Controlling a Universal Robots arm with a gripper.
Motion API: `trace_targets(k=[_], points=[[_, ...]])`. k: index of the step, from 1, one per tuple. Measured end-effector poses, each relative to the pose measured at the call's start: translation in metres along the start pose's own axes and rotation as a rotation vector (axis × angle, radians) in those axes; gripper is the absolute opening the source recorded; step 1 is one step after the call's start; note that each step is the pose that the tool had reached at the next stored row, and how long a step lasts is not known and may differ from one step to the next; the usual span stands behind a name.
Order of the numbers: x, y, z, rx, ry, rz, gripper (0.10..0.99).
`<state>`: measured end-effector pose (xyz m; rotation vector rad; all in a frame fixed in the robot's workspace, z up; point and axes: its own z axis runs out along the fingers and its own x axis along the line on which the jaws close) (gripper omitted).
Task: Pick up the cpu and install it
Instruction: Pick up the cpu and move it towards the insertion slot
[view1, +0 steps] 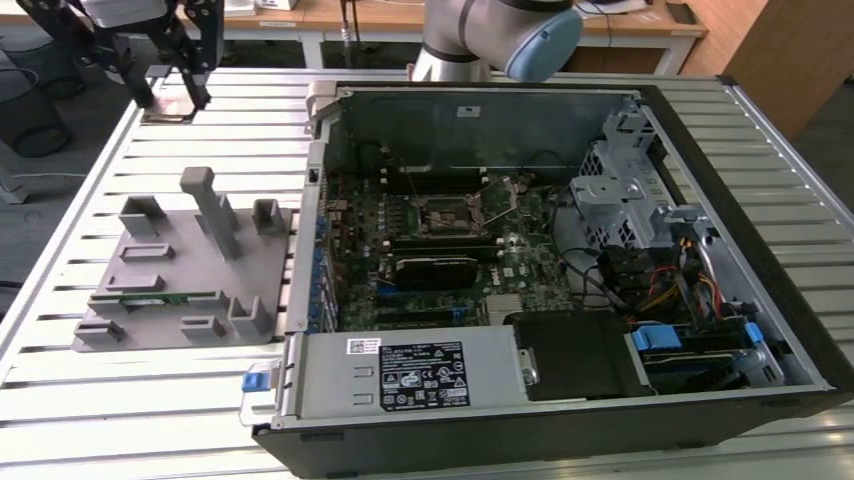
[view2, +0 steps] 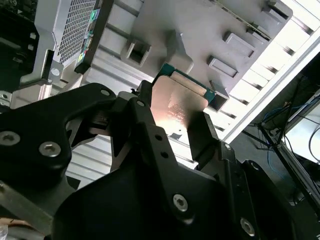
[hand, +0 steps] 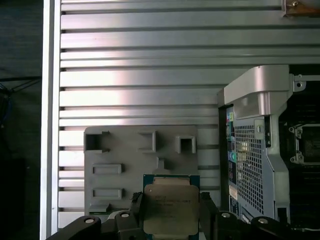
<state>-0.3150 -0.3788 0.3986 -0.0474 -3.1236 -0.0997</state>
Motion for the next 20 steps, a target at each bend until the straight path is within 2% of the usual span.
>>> trace_targets(k=[10,20], points=[[-0.0379,0.0016,-0.0005,0.000,0.0001,0.000,0.533],[-0.0815,0.0032,-0.0011,0.000,0.0001,0.000,0.533]])
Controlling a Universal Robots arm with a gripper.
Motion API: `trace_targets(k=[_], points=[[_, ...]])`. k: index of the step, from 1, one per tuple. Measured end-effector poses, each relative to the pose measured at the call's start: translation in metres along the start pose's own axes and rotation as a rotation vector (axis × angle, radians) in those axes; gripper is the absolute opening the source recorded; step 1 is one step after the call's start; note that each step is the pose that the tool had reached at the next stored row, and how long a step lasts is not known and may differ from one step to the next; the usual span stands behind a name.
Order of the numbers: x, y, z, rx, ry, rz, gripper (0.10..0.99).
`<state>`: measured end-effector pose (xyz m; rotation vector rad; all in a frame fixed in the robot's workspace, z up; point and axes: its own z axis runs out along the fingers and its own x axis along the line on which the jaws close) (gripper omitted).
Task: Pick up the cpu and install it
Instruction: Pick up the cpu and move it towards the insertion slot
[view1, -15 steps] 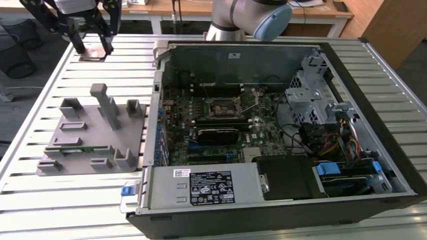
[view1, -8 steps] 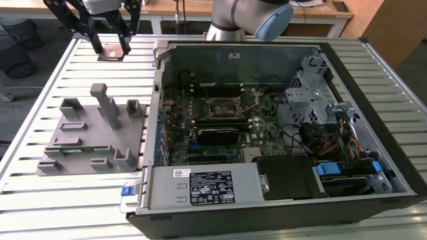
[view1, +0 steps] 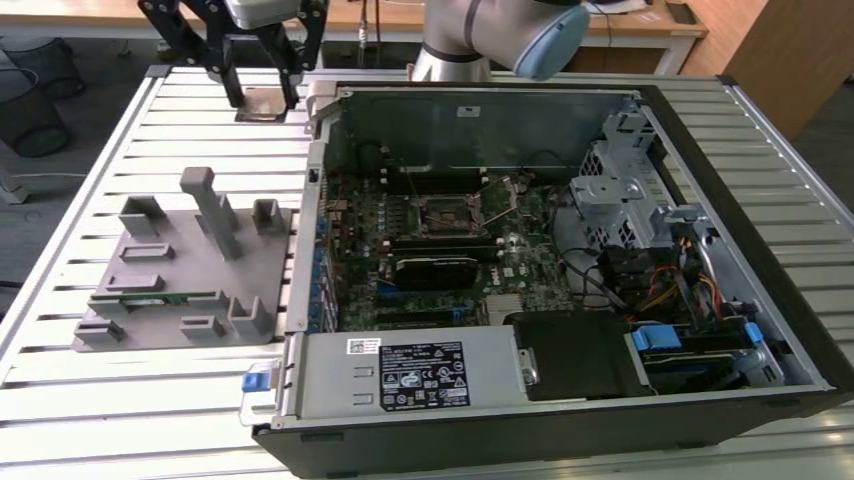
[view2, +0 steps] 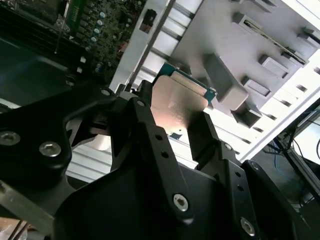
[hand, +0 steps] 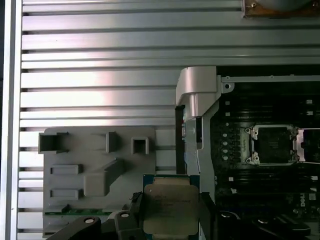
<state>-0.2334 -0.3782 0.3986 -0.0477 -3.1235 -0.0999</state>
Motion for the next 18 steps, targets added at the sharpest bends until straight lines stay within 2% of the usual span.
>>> trace_targets(k=[11,18], points=[[-0.0458,0.0016,-0.0005,0.000,0.0007,0.000,0.533],[-0.0707,0.0023,0.0011,0.000,0.0015,0.000,0.533]])
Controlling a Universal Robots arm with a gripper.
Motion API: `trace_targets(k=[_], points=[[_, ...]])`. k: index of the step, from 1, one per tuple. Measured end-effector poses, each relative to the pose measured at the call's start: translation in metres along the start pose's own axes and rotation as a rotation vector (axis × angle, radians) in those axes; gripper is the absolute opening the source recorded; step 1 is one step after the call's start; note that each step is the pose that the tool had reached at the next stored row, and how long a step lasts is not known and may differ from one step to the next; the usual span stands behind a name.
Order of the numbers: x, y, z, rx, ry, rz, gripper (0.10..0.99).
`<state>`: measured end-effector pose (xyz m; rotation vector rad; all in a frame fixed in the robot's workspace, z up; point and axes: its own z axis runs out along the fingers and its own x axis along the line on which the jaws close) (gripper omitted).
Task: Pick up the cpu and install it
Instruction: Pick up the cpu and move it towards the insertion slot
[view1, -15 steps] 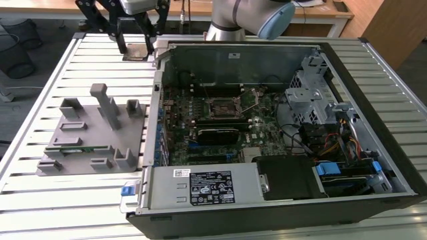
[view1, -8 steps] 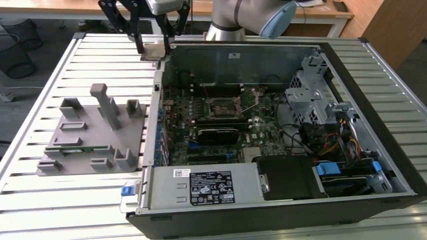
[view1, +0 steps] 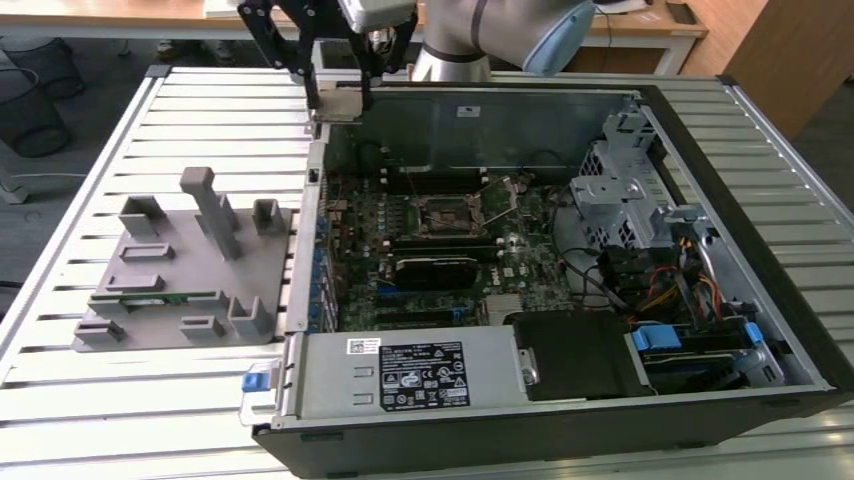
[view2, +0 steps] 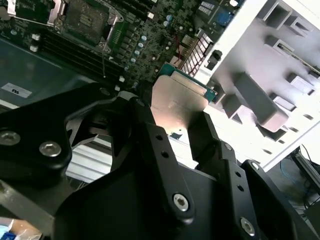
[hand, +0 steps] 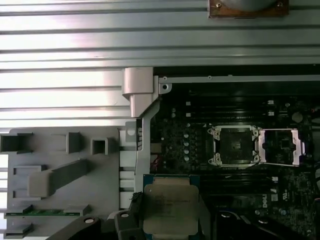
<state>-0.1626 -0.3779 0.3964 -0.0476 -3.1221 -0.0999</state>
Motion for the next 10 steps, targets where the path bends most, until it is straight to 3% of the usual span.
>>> trace_targets(k=[10], points=[[-0.0312,0.0001,0.0040,-0.001,0.0001,0.000,0.533]])
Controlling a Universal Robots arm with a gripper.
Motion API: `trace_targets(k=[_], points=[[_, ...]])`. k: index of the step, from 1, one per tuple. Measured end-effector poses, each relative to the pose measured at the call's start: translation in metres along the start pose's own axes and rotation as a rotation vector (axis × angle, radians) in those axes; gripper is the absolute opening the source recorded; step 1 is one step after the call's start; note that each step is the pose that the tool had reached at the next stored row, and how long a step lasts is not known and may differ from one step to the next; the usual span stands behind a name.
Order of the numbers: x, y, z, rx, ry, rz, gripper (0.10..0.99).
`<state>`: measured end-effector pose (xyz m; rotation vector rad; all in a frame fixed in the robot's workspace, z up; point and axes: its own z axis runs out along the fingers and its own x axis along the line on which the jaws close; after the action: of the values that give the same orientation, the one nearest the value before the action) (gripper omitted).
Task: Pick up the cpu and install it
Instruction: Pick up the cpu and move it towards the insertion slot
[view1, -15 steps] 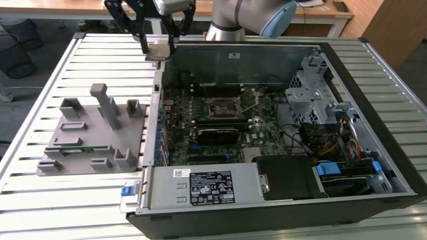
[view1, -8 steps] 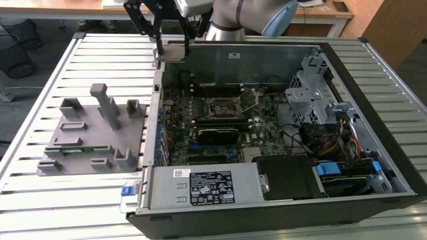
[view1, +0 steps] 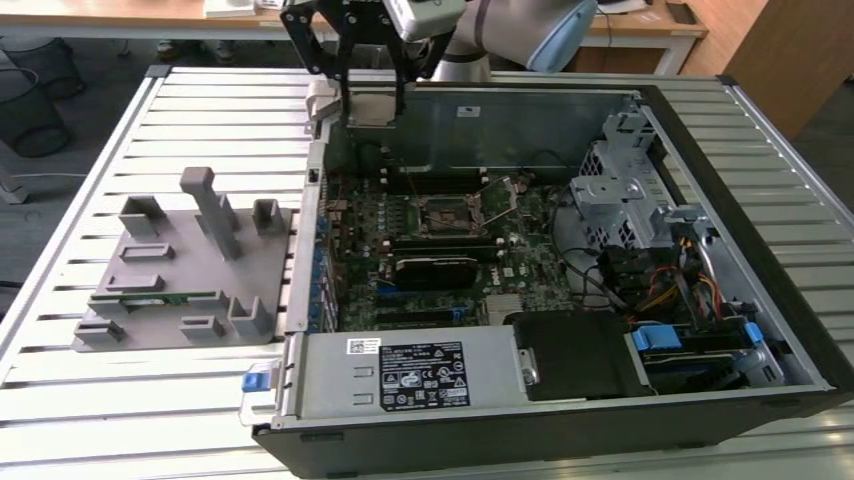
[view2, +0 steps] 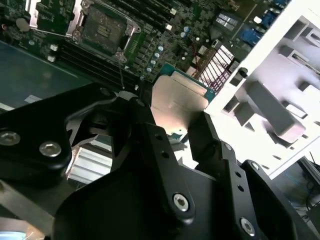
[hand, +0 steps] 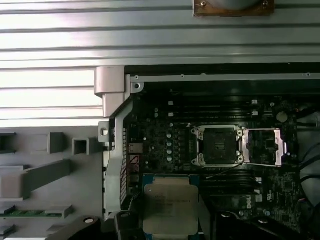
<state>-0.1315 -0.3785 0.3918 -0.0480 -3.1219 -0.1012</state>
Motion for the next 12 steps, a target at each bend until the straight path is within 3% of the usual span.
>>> trace_targets(k=[7,12], points=[[-0.0300,0.0009,0.0007,-0.001,0.0000,0.000,0.533],[-0.0455,0.0016,0.0008,-0.001,0.0000,0.000,0.533]])
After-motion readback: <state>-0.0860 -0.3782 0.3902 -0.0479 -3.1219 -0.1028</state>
